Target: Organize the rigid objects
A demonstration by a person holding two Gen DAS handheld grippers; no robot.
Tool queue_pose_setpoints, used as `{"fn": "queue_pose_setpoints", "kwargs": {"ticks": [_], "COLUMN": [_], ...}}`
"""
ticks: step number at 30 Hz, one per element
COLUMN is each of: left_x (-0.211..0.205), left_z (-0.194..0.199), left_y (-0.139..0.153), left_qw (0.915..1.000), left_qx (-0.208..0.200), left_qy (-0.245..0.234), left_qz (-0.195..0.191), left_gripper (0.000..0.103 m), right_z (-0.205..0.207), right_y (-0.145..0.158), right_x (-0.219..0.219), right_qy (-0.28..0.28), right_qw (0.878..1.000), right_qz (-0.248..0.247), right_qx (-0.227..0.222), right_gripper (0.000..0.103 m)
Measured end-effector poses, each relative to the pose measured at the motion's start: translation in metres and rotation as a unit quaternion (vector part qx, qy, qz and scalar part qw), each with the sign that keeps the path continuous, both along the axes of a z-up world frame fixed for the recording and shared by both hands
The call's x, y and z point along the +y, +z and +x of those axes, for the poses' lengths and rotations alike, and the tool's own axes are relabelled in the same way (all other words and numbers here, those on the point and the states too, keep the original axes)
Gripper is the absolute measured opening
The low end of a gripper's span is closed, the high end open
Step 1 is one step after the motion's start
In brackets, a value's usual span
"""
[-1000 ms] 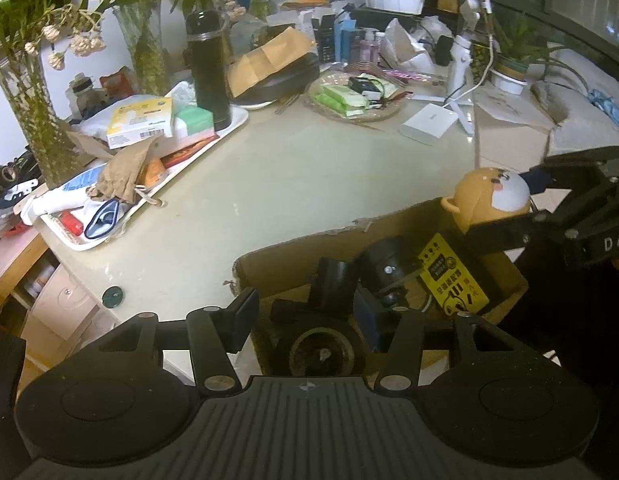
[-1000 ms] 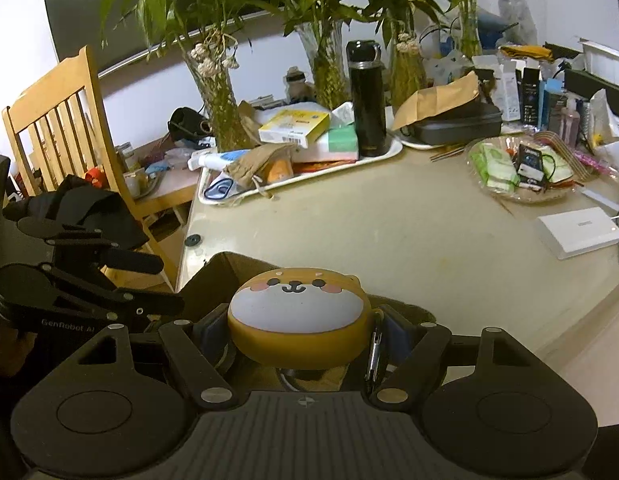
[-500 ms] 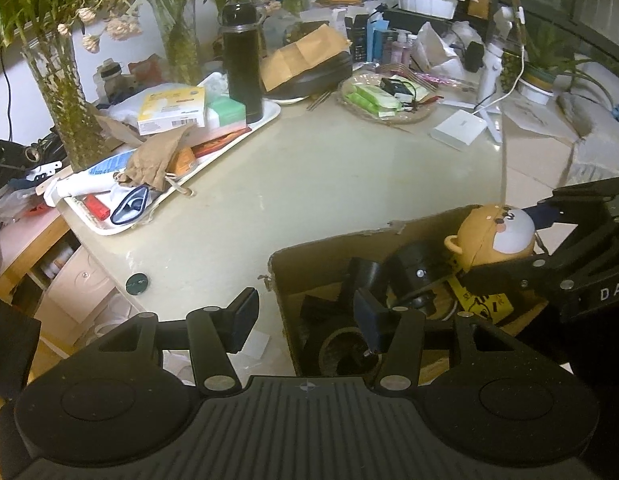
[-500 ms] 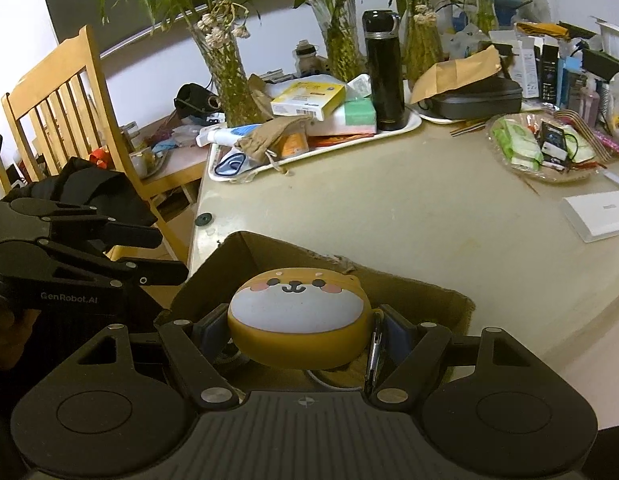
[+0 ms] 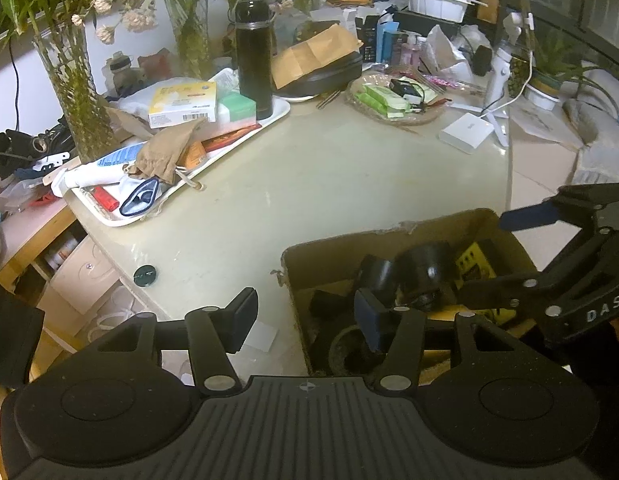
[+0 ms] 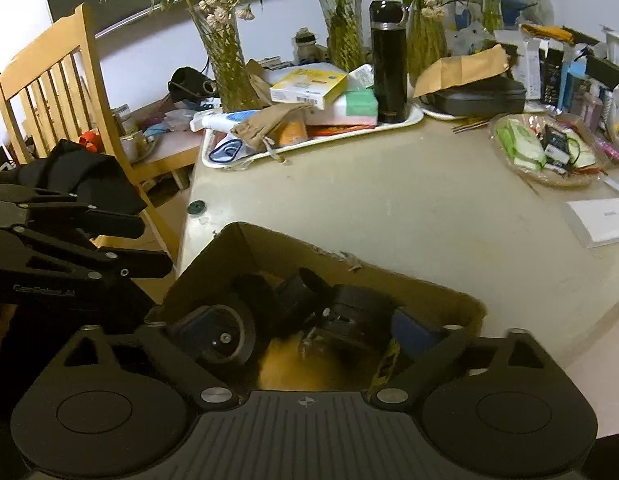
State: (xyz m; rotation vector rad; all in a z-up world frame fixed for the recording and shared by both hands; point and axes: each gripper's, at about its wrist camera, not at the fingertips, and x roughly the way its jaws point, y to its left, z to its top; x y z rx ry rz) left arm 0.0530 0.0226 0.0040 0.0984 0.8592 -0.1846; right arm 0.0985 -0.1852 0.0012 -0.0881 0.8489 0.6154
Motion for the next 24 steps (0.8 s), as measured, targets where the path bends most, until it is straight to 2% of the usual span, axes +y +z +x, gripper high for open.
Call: {"fn": "queue_pose_setpoints", "kwargs": {"ticks": [3,5,7,13,14,16,19,20,21,24], "left_x": [-0.001,-0.002,-0.003,-0.007,-0.007,-0.007,-0.007,-0.007,-0.007,-0.009], "left_z": [0.000,-0.001,-0.002,-0.003,-0.003,-0.004,-0.006,-0.007,-0.009,-0.013], "left_y": [0.001,0.001,0.003,0.004,0.004,0.004,0.005,0.005,0.005,0.005], "left_qw": [1.0000,1.0000,0.9998,0.9994,0.9993,0.9990,0.9984,0.9978,0.9972,0.9967], "left_qx": [-0.003,-0.009,-0.018,-0.035,-0.037,-0.044,-0.054,-0.062,-0.070,-0.076], "left_qy": [0.003,0.003,0.003,0.004,0.005,0.009,0.016,0.022,0.026,0.026], "left_qz": [0.001,0.001,0.000,0.001,0.002,0.002,-0.004,-0.008,-0.011,-0.012], "left_gripper": [0.059,0.070,0.073,0.075,0.082,0.090,0.092,0.100,0.103,0.103], "right_z": [-0.002,-0.003,-0.005,-0.006,-0.006,-0.005,-0.008,-0.009,-0.011,-0.016], "right_y": [0.003,0.004,0.004,0.001,0.000,-0.002,-0.005,-0.006,-0.007,-0.007], "right_x": [0.000,-0.002,-0.006,-0.015,-0.016,-0.021,-0.026,-0.027,-0.028,-0.031], "right_qy": [-0.005,-0.012,-0.021,-0.070,-0.081,-0.100,-0.119,-0.124,-0.127,-0.133], "right_qw": [1.000,0.999,0.999,0.995,0.994,0.992,0.989,0.988,0.988,0.987], "right_qz": [-0.019,-0.030,-0.037,-0.065,-0.069,-0.075,-0.079,-0.081,-0.081,-0.084], "right_qx": [-0.016,-0.024,-0.029,-0.032,-0.031,-0.030,-0.030,-0.031,-0.033,-0.039], "right_gripper": [0.103,0.103,0.103,0.103,0.103,0.103,0.103,0.103,0.103,0.103]}}
